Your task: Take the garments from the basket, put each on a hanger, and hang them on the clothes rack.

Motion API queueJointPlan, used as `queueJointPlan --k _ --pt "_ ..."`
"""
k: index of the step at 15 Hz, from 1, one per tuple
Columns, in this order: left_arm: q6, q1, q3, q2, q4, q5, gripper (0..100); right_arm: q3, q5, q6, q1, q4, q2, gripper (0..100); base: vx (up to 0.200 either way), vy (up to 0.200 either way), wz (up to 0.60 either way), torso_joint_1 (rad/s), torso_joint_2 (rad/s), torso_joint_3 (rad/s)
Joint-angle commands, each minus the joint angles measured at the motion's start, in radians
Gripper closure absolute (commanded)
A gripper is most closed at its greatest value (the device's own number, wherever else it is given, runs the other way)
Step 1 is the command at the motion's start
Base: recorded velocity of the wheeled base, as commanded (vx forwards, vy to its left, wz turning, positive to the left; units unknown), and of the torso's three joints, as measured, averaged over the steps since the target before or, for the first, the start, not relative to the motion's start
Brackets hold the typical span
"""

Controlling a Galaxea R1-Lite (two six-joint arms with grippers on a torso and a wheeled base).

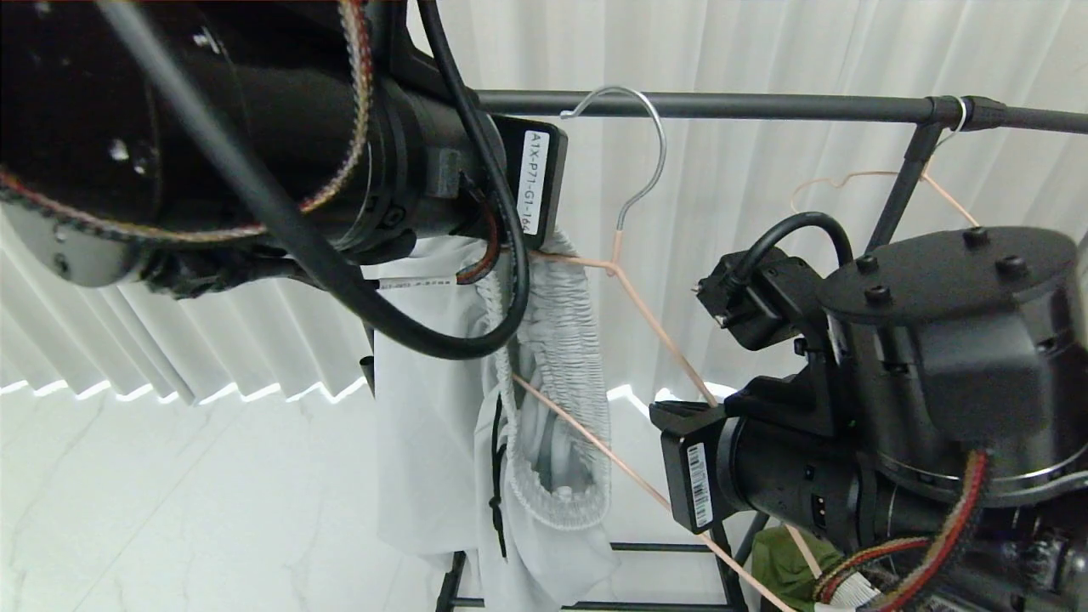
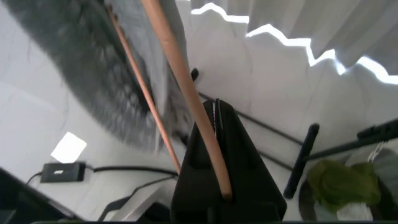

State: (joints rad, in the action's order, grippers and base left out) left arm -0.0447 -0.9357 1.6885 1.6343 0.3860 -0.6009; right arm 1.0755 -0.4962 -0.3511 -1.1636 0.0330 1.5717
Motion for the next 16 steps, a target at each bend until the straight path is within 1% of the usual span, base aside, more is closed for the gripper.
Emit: queueJointPlan --k 1,5,9,13,14,16 --pt "0.000 -0.021 -0.004 -0.014 0.001 0.001 100 -0.043 0.002 0.029 0.027 0.047 0.002 100 0.000 0.000 0.00 0.000 0.00 0.000" --pt "-0.001 -0.023 -0.013 -0.014 0.001 0.003 100 -0.048 0.001 0.058 0.039 0.062 -0.027 100 0.000 0.000 0.00 0.000 0.00 0.000" --pt "-0.011 -0.080 -0.021 -0.007 -0.010 0.003 100 -0.048 -0.001 0.087 0.010 0.133 -0.021 100 0.000 0.000 0.00 0.000 0.00 0.000" --pt "-0.011 -0.080 -0.050 -0.025 -0.010 0.000 100 -0.045 -0.004 0.090 0.019 0.140 -0.030 100 0.000 0.000 0.00 0.000 0.00 0.000" --pt "-0.004 -0.080 -0.062 -0.034 -0.010 0.000 100 -0.043 -0.004 0.090 0.027 0.140 -0.033 100 0.000 0.000 0.00 0.000 0.00 0.000" --pt "0.032 -0.097 -0.078 -0.050 -0.010 -0.005 100 -0.042 -0.004 0.090 0.032 0.142 -0.047 100 0.000 0.000 0.00 0.000 0.00 0.000"
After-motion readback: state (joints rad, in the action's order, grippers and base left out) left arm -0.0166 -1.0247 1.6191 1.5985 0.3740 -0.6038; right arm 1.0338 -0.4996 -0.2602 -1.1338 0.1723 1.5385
